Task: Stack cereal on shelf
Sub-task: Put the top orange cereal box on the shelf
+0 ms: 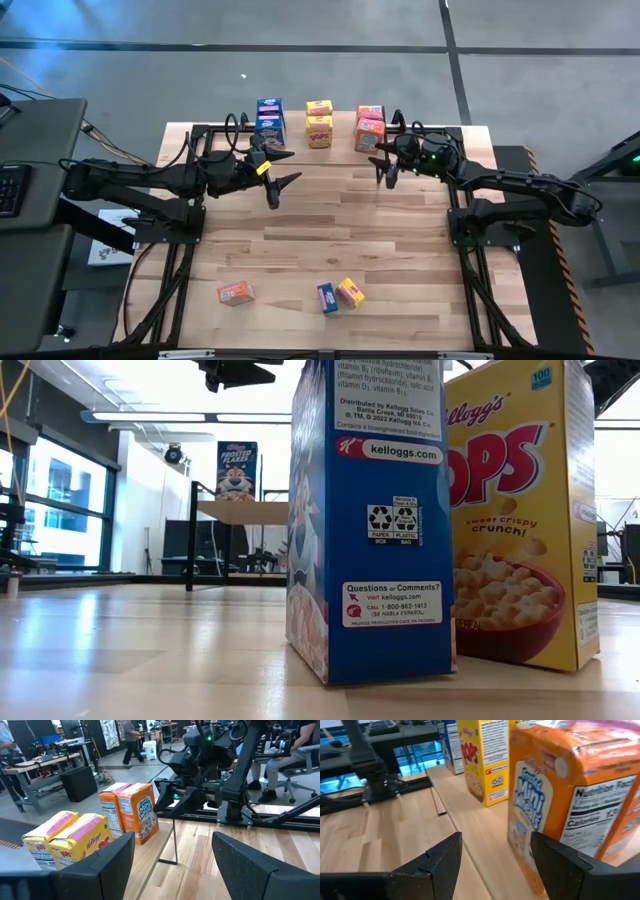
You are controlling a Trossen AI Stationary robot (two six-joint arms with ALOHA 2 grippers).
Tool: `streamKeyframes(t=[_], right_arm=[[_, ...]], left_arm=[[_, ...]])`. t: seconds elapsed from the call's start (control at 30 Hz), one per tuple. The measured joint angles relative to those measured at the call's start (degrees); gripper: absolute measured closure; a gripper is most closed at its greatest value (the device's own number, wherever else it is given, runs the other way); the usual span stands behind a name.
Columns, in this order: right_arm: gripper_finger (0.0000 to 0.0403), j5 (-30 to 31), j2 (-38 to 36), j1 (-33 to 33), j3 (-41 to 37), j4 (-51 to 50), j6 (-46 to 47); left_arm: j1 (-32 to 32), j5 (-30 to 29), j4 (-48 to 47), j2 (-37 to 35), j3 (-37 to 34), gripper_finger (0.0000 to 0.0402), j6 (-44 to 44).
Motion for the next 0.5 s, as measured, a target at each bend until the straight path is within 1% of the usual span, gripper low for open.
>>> streamKeyframes(t=[0.17,0.37,0.5], right_arm=[[0.0173,1.69,0.0,0.0,0.0,0.58,0.15],[0.0173,2.21,0.0,0.0,0.0,0.49,0.43],[0.0173,0.95,-0.02,0.02,0.0,0.46,1.49]], left_arm=[[0.01,0.0,-0.02,0.0,0.0,0.0147,0.0],[0.0,0.0,-0.01,0.0,0.0,0.0147,0.0],[0.01,-0.01,0.0,0.0,0.0,0.0147,0.0]])
